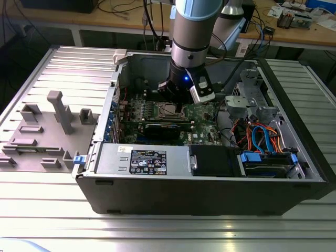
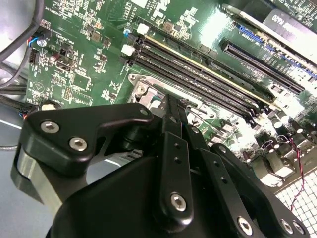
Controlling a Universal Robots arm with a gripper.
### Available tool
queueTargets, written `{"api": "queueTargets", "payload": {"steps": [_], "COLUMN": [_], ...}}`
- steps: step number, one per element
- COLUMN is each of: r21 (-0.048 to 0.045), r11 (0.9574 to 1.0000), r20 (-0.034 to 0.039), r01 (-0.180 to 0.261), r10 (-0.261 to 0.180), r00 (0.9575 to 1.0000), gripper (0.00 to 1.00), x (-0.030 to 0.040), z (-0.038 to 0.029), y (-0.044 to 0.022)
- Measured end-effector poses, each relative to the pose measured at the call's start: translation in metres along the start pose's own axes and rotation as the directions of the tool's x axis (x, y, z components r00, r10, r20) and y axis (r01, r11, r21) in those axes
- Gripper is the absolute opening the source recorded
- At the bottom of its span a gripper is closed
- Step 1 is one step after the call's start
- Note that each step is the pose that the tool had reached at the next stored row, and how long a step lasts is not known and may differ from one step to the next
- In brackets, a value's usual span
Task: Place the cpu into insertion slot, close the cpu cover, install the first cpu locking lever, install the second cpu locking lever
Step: 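Install the second cpu locking lever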
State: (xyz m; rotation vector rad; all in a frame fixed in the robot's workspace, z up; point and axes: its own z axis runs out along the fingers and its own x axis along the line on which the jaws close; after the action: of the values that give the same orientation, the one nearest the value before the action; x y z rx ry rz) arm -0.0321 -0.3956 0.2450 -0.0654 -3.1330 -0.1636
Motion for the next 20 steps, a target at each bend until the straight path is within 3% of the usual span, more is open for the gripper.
{"api": "queueTargets", "payload": {"steps": [6, 12, 20], "r21": [-0.0004, -0.0005, -0.0016], "r11": [0.9999, 0.9999, 0.9999], "r20": [-0.0015, -0.0017, -0.0016], "r01": [0.016, 0.016, 0.016], "r10": [-0.016, -0.016, -0.016], "r00": [0.9999, 0.9999, 0.9999], "gripper": [0.11, 0.11, 0.11], "x": [0.0, -0.0002, 0.0033], "z": [0.0005, -0.0002, 0.0005], "y": [-0.0003, -0.0055, -0.0074]}}
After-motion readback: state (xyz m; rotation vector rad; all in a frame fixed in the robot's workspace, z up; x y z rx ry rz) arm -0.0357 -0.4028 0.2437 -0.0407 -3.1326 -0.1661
